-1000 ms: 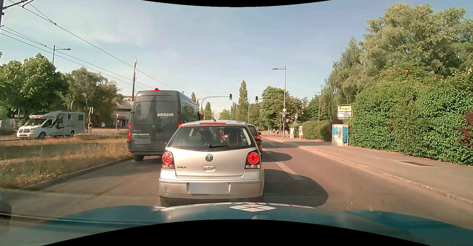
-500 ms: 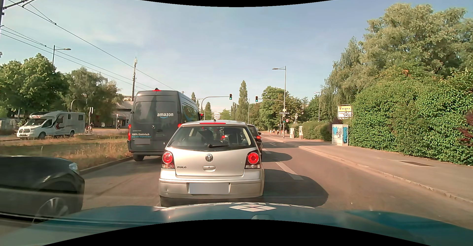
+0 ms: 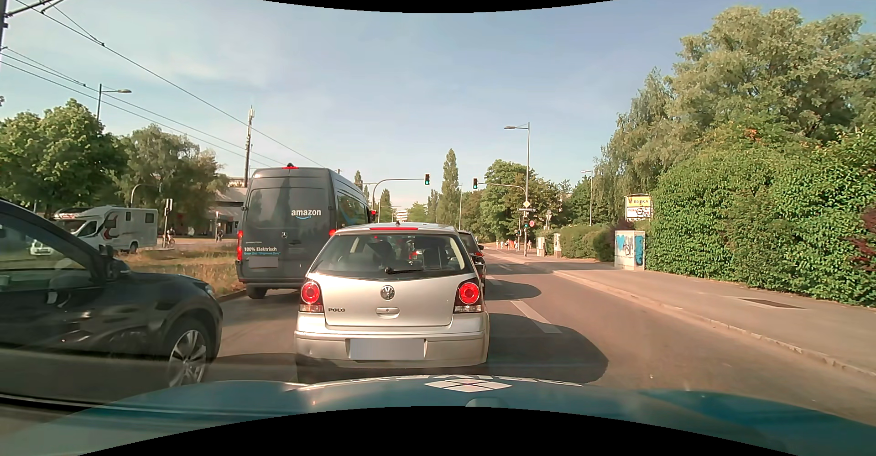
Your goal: Follow the waypoints while adhering to traffic rules and regulations
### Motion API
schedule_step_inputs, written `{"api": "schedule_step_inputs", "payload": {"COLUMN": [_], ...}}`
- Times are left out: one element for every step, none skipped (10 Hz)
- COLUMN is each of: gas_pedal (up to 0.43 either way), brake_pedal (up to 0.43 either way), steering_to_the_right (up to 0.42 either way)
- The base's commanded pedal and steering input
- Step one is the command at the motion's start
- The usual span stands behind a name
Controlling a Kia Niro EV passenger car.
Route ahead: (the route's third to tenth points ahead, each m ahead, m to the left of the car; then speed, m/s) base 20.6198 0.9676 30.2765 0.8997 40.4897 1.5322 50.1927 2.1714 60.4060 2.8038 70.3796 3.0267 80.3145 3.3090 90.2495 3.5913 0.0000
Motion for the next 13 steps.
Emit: {"api": "schedule_step_inputs", "payload": {"gas_pedal": [0.0, 0.0, 0.0, 0.0, 0.0, 0.0, 0.0, 0.0, 0.0, 0.0, 0.0, 0.0, 0.0], "brake_pedal": [0.256, 0.256, 0.256, 0.256, 0.256, 0.256, 0.256, 0.256, 0.256, 0.256, 0.256, 0.256, 0.256], "steering_to_the_right": [0.002, 0.002, 0.002, 0.002, 0.002, 0.002, 0.002, 0.002, 0.002, 0.002, 0.002, 0.002, 0.002]}}
